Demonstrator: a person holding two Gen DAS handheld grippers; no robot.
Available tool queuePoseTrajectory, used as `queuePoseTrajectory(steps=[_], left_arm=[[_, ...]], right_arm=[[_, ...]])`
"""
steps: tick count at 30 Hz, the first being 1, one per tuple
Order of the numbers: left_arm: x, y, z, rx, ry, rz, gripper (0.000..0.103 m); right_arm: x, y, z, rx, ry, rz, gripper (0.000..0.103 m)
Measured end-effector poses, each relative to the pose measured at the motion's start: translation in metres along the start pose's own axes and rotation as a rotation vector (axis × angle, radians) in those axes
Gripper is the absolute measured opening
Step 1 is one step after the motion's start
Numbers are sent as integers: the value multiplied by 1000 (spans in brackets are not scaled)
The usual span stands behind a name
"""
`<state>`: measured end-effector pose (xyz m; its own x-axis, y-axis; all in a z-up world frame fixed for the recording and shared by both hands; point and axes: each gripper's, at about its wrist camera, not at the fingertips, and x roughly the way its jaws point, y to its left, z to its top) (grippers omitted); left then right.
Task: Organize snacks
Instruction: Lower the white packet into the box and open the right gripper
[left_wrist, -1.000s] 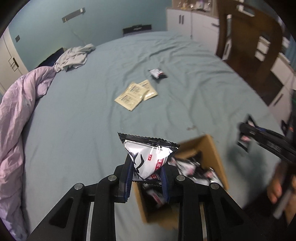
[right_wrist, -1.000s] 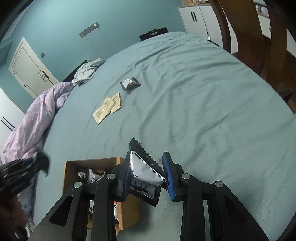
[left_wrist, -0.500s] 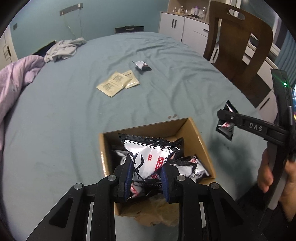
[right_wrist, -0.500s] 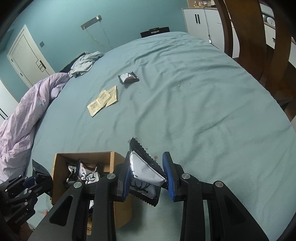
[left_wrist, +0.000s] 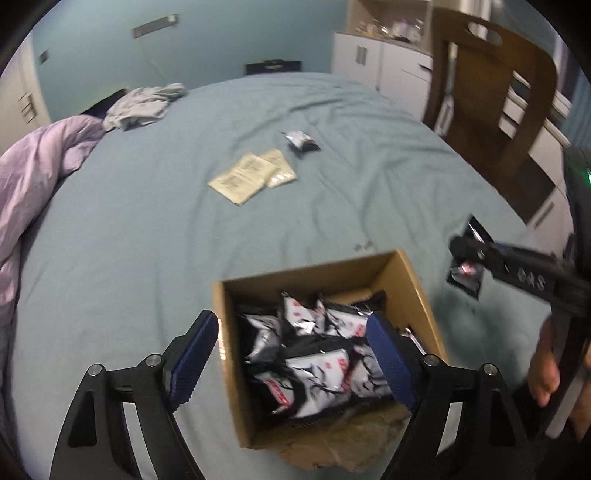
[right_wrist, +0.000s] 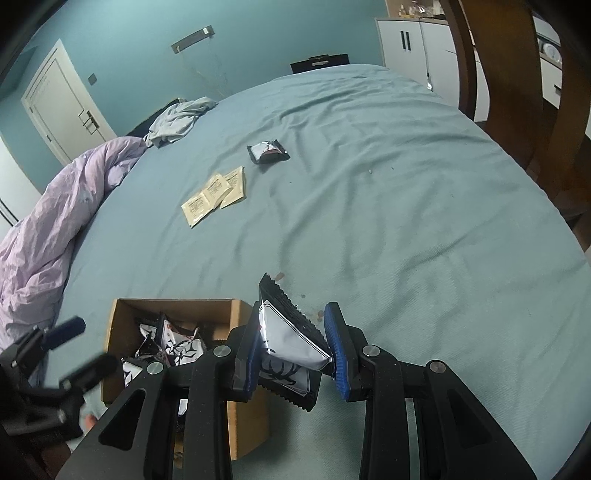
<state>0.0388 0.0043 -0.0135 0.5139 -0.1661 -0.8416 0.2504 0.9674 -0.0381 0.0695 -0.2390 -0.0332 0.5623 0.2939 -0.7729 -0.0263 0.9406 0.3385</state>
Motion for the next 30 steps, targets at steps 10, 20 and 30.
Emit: queuePoseTrajectory(steps=[10,20,30], left_arm=[[0,23,3,-56,-34,135,83],[11,30,4,-73,-7,169,83],[12,31,4,-77,-16,181,83]], right_arm=[[-16,57,-24,-191,10,153,30],[6,67,-30,-241,92,186,31],[5,60,-24,-144,58,208,70]])
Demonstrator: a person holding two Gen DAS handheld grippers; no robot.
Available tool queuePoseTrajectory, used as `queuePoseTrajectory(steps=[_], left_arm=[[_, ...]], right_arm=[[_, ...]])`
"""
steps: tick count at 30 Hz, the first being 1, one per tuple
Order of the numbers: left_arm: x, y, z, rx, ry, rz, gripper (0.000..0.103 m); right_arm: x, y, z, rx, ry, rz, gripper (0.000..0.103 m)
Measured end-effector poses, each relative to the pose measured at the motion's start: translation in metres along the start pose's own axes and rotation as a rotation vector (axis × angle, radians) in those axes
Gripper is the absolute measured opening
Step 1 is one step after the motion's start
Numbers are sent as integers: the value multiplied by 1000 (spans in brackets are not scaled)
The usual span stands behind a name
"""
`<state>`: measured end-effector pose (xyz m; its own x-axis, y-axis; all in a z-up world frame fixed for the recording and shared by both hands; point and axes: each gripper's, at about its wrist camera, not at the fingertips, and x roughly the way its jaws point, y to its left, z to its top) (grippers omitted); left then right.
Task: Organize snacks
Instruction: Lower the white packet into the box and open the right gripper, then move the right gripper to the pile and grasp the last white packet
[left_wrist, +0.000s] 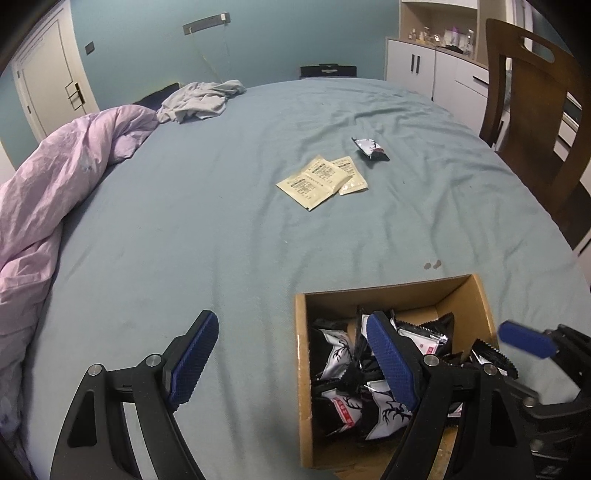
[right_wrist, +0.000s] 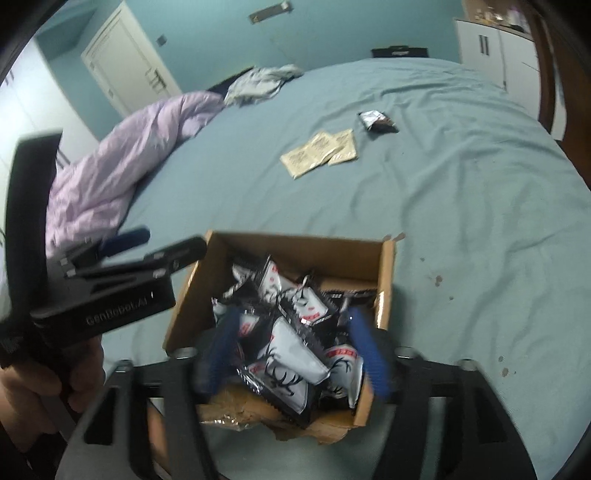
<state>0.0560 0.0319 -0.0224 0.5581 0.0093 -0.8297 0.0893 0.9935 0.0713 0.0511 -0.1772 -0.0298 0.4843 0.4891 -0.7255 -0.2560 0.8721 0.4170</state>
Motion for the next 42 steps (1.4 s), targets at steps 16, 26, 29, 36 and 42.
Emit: queuePoseTrajectory(steps=[16,26,29,36,42], left_arm=[[-4,9,0,-28,-22,23,84],[0,8,4,-24,-7,-7,84],[1,3,6,1,-1,-18,84],[-1,3,12,3,25,-58,84],[2,7,12,30,48,-38,84]], right_arm=[[-23,-32,2,166,-77,0,76],[-42,-79,2,358,-124,-70,78],[-33,-90,-2,438,-76,-23,78],[-21,-98,2,502,-4,-9,78],[-11,-99,33,446,35,-40,78]])
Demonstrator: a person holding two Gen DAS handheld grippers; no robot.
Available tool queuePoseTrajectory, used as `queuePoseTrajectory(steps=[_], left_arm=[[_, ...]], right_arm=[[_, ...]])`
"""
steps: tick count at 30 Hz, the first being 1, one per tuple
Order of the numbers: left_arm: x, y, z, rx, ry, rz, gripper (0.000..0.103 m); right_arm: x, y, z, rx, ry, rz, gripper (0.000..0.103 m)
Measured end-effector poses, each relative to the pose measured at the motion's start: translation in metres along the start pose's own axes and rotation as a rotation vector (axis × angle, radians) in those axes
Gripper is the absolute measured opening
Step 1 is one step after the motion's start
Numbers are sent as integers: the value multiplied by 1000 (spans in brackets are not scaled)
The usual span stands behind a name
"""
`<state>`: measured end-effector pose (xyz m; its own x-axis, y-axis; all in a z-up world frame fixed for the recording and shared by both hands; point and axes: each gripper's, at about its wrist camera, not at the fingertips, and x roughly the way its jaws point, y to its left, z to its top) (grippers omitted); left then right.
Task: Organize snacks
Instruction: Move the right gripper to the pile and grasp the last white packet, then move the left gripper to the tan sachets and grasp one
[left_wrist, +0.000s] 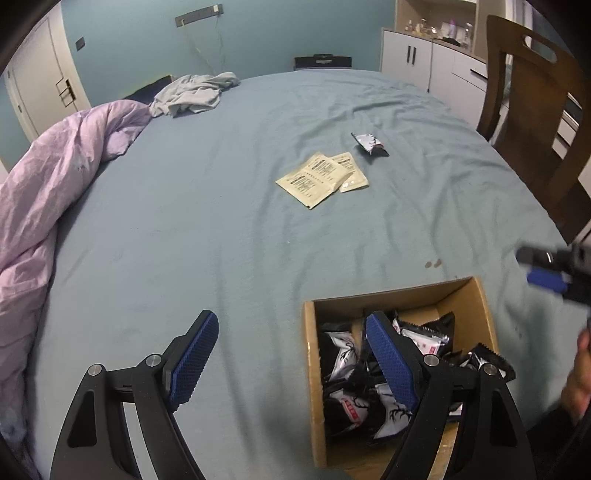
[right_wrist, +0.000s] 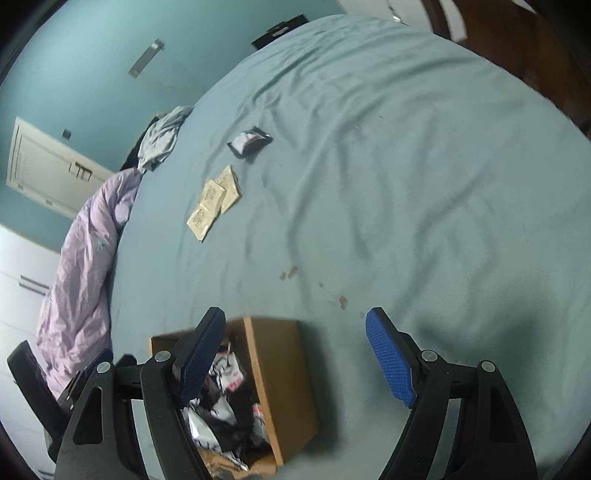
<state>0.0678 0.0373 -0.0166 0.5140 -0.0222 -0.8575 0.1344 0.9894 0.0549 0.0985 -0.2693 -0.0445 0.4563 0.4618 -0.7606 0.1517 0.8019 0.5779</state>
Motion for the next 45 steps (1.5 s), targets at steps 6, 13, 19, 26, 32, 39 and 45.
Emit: queuePoseTrajectory(steps=[6,13,19,26,32,39,45], left_arm=[[0,-9,-2,38,17,-64,84],[6,-1,4,-7,41,-136,84],[19,7,7,-43,66,-129,84],[28,7,5,-54,98,-147,84],[32,8,3,-54,105,-134,84],[28,6,2,-40,89,-98,84],[13,1,1,9,35,-53,84]], right_arm=[[38,38,57,-110,34,-54,78],[136,75,148,-181,148,-130,78],[212,102,206,-244,171,-243,78],[276,105,218,-248,216,-321,77],[270,104,210,-289,139,-367,30],[212,98,178,-318,110,-276,29],[120,80,128,-267,112,-102,29]])
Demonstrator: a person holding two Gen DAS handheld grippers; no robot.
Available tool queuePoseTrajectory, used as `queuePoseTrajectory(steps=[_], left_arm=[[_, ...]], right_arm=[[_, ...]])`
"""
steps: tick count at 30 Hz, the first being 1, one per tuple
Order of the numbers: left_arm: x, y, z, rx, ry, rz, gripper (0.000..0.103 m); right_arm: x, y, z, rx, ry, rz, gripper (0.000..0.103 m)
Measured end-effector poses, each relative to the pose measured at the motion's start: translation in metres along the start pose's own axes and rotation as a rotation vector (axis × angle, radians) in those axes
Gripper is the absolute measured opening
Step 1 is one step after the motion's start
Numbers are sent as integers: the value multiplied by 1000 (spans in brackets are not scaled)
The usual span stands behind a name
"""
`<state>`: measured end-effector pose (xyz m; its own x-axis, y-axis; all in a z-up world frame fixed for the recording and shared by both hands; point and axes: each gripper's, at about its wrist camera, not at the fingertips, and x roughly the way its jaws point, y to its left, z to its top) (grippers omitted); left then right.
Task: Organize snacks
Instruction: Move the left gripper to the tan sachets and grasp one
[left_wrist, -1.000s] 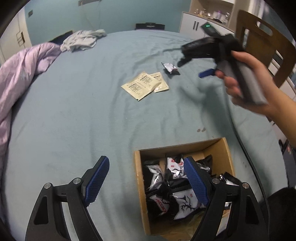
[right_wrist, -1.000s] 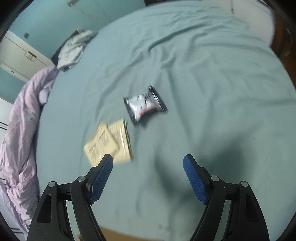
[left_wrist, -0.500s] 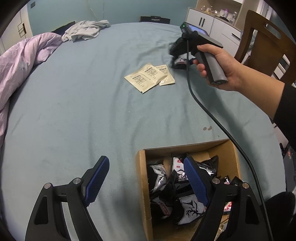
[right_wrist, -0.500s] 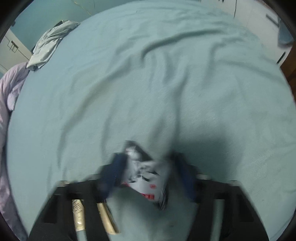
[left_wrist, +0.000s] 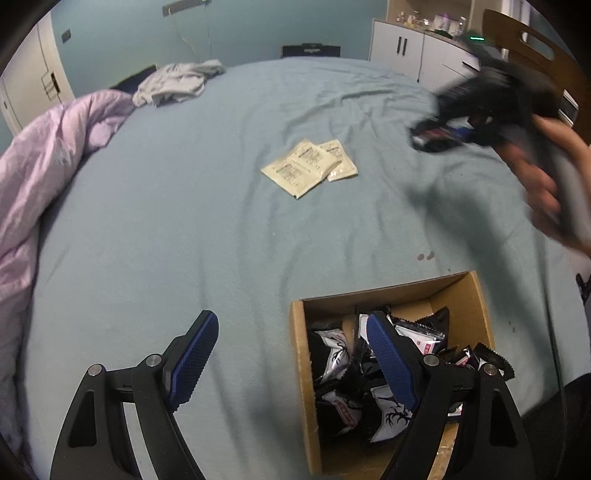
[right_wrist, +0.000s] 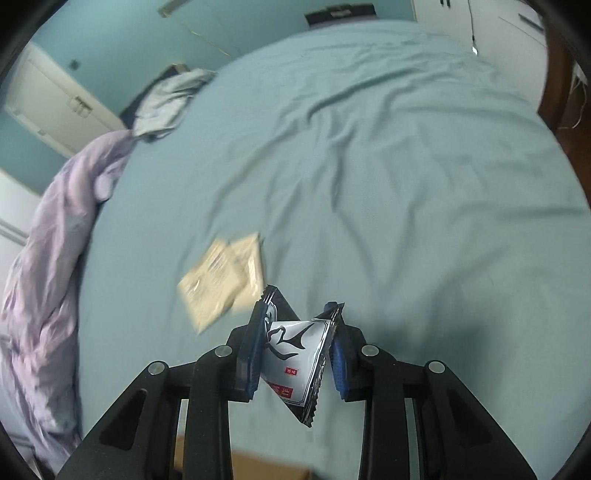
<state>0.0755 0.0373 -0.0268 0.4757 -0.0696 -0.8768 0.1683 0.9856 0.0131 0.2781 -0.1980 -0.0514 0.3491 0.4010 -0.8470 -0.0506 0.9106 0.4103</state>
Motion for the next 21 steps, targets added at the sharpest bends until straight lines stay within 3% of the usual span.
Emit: queuePoseTrajectory(steps=[5,7,10,12,15,21], left_arm=[[-7,-2,11,25,-29,-46,84],[-4,1,25,30,-35,-67,84],[11,2,54,77,-35,-89,92],[31,2,75,113,-22,-106,103],[65,0,103,150,12,-99,103],[150,-16,141,285,145,30,103]], right_arm=[[-61,12,-88,-58,-66,-26,29],[-76,12,-112,-30,-65,-10,29],[-98,11,-144,30,-98,39,29],[-111,3,-154,46,-121,38,29],[-110,-11,-166,72,-147,70,29],[-83,-39,-160,128,-108,86,29]])
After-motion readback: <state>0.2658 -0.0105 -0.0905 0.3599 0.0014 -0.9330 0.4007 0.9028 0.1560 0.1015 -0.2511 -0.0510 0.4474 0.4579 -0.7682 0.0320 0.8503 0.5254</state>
